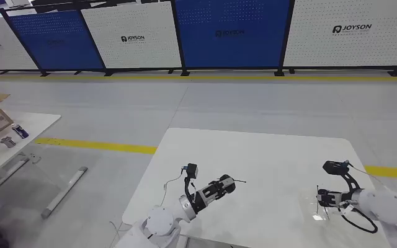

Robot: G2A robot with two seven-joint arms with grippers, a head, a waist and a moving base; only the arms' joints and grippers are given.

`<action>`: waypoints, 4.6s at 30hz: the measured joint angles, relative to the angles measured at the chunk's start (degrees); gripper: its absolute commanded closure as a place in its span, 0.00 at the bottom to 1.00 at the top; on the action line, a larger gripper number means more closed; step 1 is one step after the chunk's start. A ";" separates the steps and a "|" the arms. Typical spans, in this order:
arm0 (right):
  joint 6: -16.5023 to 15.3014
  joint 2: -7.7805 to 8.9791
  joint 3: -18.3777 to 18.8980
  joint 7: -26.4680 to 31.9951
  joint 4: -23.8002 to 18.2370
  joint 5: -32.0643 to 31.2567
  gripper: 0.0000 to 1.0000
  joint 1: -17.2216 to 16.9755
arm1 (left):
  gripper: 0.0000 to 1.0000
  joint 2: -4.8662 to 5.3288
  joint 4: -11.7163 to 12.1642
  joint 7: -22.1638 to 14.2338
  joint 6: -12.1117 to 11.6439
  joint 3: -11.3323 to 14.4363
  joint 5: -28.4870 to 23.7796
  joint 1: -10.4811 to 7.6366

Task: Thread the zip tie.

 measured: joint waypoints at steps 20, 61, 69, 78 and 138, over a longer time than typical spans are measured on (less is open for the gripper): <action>-0.01 -0.02 -0.09 0.08 0.06 -0.05 1.00 0.12 | 1.00 0.00 0.00 0.00 0.00 0.00 0.00 0.00; 9.26 -0.91 14.32 -42.82 -19.50 5.17 1.00 -28.63 | 1.00 0.00 0.00 0.00 0.00 0.00 0.00 0.00; 9.19 -1.09 14.14 -44.05 -19.45 5.24 1.00 -28.80 | 1.00 0.00 0.00 0.00 0.00 0.00 0.00 0.00; 10.46 -2.80 9.51 -58.33 -21.71 2.30 1.00 -34.95 | 1.00 0.00 0.00 0.00 0.00 0.00 0.00 0.00; -7.98 -6.50 12.34 -62.62 -23.24 35.41 1.00 -42.16 | 1.00 -0.13 -0.77 -0.59 2.38 2.62 6.49 -2.11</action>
